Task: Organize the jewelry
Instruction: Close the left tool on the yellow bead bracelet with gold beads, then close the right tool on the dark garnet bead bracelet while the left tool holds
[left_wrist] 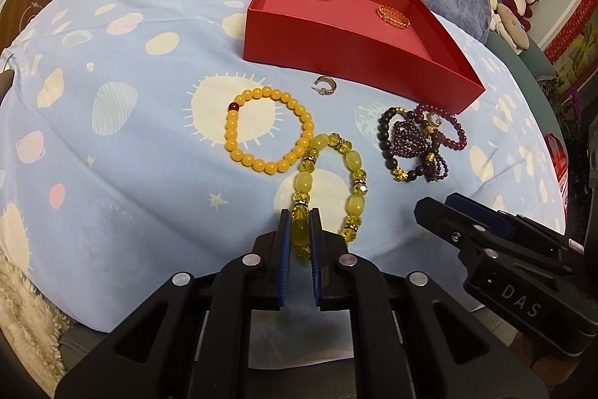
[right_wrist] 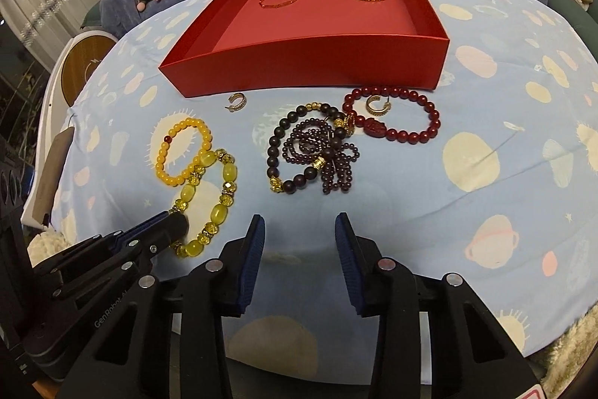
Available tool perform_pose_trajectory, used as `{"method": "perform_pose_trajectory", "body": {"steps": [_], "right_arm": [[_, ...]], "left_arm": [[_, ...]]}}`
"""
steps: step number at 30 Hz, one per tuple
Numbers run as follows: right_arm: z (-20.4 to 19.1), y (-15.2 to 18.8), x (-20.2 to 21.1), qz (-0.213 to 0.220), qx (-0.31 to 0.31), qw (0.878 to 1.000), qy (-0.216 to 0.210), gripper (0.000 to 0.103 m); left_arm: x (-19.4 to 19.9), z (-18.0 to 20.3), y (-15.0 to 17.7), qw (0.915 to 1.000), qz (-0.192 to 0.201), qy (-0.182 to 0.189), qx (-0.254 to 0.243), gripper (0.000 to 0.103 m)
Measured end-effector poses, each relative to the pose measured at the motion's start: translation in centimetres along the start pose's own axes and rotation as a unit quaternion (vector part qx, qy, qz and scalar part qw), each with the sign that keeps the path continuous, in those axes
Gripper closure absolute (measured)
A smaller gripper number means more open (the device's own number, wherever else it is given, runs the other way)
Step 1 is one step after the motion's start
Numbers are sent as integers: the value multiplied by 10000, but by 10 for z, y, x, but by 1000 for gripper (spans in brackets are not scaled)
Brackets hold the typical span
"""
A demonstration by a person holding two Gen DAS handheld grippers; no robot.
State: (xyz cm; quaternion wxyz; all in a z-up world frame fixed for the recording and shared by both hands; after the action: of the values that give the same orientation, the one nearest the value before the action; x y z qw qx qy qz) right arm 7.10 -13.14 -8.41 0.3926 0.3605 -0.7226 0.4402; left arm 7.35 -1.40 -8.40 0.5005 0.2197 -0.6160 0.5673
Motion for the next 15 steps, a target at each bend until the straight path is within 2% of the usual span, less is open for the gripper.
{"method": "perform_pose_trajectory", "body": {"steps": [15], "right_arm": [[0, -28, -19, 115, -428, 9990, 37, 66]], "left_arm": [[-3, -1, -4, 9999, 97, 37, 85, 93]]}}
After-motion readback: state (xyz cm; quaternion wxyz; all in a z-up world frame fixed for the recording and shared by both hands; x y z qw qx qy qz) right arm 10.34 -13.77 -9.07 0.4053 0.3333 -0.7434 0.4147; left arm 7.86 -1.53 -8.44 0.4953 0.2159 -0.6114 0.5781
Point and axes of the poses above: each gripper's, at about its wrist camera, not at the fingertips, and x roughly against the way its jaws point, z to its right, y to its underside, the point moved 9 cm from there along -x, roughly the way its jaws point, and after that the axes turned 12 degrees about -x, right-handed, at the moved point
